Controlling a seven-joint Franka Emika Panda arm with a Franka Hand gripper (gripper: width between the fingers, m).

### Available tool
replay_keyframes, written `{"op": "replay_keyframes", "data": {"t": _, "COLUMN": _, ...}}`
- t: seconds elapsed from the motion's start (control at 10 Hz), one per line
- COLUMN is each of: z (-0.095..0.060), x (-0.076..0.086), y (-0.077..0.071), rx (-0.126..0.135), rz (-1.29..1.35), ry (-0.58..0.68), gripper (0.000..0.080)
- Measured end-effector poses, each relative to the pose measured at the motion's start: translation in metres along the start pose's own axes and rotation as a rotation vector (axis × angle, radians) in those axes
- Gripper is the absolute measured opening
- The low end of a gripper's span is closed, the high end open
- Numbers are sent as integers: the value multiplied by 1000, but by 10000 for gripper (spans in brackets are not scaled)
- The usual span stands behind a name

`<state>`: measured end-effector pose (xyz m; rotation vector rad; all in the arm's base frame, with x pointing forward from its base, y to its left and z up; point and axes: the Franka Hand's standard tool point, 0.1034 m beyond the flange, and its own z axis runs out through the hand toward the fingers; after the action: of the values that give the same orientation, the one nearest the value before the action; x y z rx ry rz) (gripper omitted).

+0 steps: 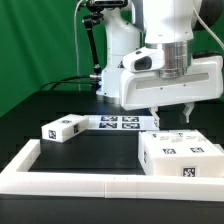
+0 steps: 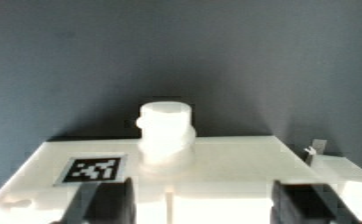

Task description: Assemble cabinet

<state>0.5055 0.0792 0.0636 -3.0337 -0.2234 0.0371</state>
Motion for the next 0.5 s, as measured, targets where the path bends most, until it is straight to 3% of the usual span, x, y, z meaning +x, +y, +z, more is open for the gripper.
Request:
{"op": "replay_keyframes", "data": {"t": 0.2, "z": 0, "x": 0, "y": -1, "rx": 0, "rz": -1, "ry": 0, "gripper": 368}}
{"op": "replay_keyframes", "data": {"t": 0.4, "z": 5, "x": -6, "y": 0, "rx": -1, "rz": -1, "ry": 2, "gripper": 680}}
{"op": "replay_keyframes", "data": {"t": 0.5, "z": 11, "x": -15, "y": 0, "rx": -3, "rz": 1, "ry": 1, "gripper": 680}}
